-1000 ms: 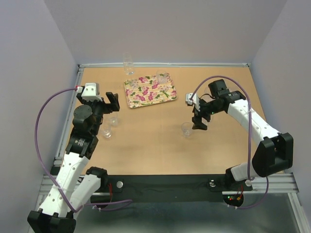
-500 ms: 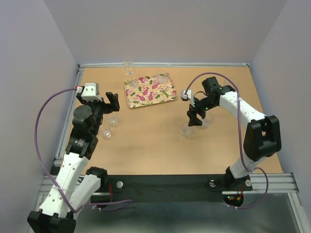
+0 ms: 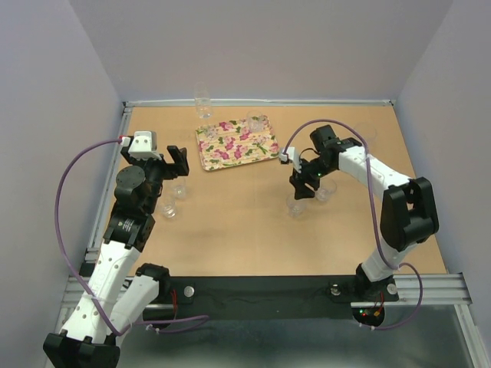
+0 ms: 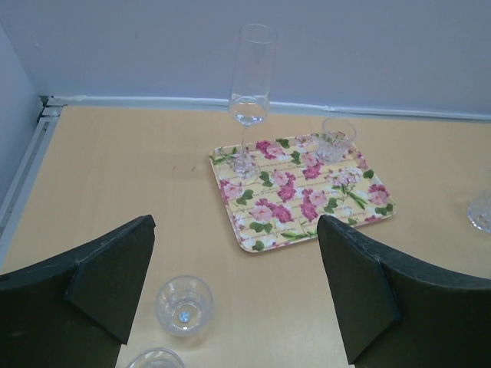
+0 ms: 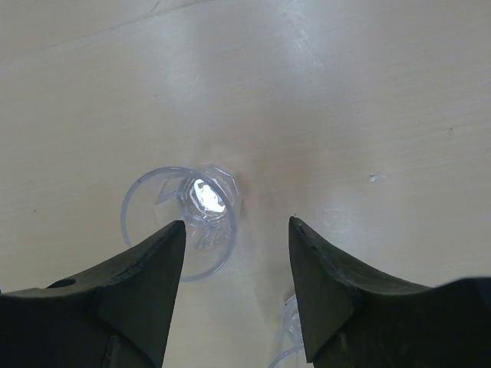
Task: Place the glasses into the tray
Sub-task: Grab a glass with a robot arm
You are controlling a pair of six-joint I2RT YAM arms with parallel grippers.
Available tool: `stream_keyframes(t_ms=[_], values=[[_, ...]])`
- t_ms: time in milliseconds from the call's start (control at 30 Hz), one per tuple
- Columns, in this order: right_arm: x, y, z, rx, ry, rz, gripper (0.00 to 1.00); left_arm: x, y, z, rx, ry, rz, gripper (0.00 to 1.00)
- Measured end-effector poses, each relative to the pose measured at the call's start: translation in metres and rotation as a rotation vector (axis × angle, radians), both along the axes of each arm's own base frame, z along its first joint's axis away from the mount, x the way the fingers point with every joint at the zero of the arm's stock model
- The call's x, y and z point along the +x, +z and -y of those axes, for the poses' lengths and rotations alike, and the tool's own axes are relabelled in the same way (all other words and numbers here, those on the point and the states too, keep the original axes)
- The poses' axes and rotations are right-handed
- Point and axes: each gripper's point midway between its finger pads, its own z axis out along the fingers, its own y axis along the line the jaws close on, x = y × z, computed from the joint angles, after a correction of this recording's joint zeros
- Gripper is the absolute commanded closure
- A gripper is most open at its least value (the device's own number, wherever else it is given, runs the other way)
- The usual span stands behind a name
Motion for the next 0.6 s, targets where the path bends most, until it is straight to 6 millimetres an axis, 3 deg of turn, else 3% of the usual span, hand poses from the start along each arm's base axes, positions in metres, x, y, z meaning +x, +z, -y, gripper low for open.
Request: stream_keyframes(t_ms=[467,567,600], values=[[-0.003,-0.02,0.003,-0.08,0.002,-0.007,0.6,0.0,0.0,0.001,0.0,-0.003,0.0,0.02],[-0.006,-0.026,0.003,-0.095,0.007,-0.014,0.75,0.0,0.0,0.001,0.0,-0.003,0.0,0.02],[-0.007,-0.027,0.002,-0.099,0.012,-0.016,0.87,0.0,0.0,0.001,0.0,-0.004,0.0,0.02]])
